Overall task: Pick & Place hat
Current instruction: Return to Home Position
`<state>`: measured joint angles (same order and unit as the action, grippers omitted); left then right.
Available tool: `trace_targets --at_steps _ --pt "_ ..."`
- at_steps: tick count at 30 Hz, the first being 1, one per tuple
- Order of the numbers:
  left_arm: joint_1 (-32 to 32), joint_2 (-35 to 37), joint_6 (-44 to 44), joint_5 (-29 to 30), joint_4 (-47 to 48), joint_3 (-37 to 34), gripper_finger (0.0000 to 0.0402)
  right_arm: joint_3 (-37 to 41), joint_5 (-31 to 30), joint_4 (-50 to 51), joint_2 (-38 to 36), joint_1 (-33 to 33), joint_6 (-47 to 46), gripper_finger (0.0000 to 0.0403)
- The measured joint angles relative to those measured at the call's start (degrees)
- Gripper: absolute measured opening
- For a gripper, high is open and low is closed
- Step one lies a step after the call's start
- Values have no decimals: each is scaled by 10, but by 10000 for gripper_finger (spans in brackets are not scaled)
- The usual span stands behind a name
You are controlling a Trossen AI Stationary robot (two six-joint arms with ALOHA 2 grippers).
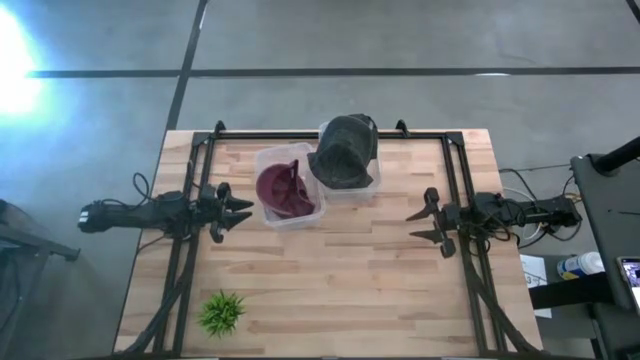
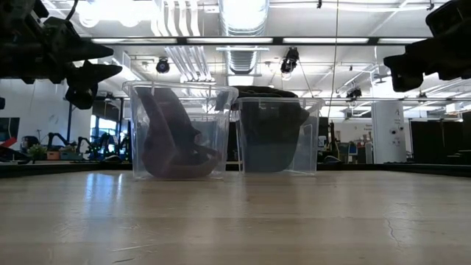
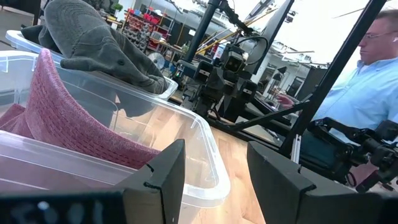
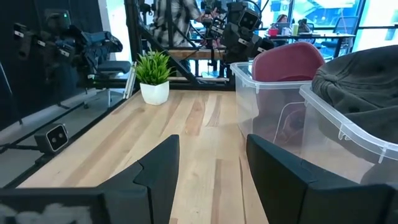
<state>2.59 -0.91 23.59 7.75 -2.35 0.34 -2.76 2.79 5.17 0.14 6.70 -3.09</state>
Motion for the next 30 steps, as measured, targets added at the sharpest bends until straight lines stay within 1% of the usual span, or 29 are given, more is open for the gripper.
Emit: trace_targets --at_steps 30 --pt "0 0 0 0 -1 0 167 0 0 0 0 0 3 185"
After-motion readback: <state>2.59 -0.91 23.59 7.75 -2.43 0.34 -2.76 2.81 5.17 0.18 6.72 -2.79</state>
